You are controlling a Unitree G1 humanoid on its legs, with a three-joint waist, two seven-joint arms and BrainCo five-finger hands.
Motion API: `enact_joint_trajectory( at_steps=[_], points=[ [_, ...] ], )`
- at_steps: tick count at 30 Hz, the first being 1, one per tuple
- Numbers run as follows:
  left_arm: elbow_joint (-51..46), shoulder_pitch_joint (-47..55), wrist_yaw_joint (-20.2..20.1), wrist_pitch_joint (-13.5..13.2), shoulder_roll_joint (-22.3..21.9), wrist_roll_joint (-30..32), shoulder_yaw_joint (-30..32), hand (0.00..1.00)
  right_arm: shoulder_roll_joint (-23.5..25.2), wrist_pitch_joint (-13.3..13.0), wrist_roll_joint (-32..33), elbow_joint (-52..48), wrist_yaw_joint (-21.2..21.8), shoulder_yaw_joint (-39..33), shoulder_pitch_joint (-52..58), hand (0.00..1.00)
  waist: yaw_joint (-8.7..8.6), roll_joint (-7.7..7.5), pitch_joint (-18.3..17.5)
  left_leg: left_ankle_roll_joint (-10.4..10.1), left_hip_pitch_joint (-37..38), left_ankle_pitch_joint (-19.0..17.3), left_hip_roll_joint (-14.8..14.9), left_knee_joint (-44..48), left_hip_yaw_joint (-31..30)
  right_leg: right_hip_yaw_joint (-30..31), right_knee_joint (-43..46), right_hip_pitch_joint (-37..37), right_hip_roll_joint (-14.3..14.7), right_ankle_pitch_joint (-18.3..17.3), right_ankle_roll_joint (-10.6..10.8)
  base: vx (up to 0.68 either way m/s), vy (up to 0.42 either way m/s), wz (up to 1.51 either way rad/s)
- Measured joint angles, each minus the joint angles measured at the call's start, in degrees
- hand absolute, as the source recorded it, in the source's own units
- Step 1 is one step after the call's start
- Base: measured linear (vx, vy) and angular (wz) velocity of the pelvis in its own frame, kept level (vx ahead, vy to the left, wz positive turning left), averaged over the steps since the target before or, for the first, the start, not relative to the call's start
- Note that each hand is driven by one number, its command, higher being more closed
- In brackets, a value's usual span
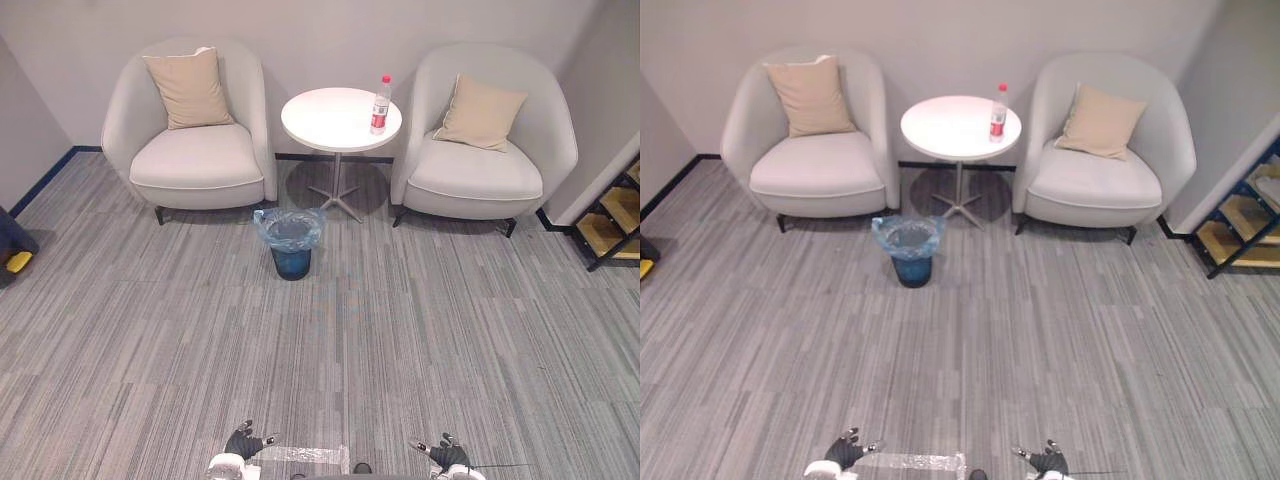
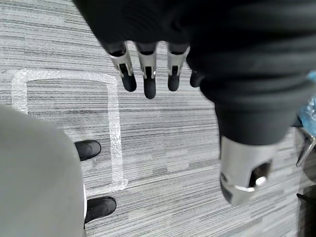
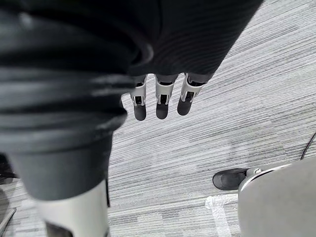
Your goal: Gather rubbish on tea table into small bin, then transfer packed bag to large trash can.
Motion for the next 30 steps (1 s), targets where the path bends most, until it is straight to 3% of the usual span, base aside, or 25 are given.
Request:
enact_joint_trajectory(
  at_steps=[22, 30],
  points=[
    [0.46, -0.01, 0.26, 0.93, -0.15, 1.26, 2.28, 0.0, 0.84, 0.69, 1.76, 1.21, 0.55, -2.36, -0.71, 0.0, -0.17, 0.01, -0.03, -0.68, 0.14, -0.56, 0.15, 1.23, 1.22, 0.95, 1.0, -0.12, 0.0, -0.13, 0.17, -0.02, -0.012, -0.03],
    [0.5, -0.2, -0.7, 0.97, -0.11, 1.27, 1.83, 0.0, 0.85, 0.88, 2.32, 0.9, 1.03, -1.95, -0.84, 0.0, -0.15, 0.09, -0.11, -0.97, -0.86, -1.19, 0.86, 1.26, 4.79, 4.46, 0.27, -2.09, 0.96, 0.67, -0.39, 0.0, -0.024, -0.23]
  ],
)
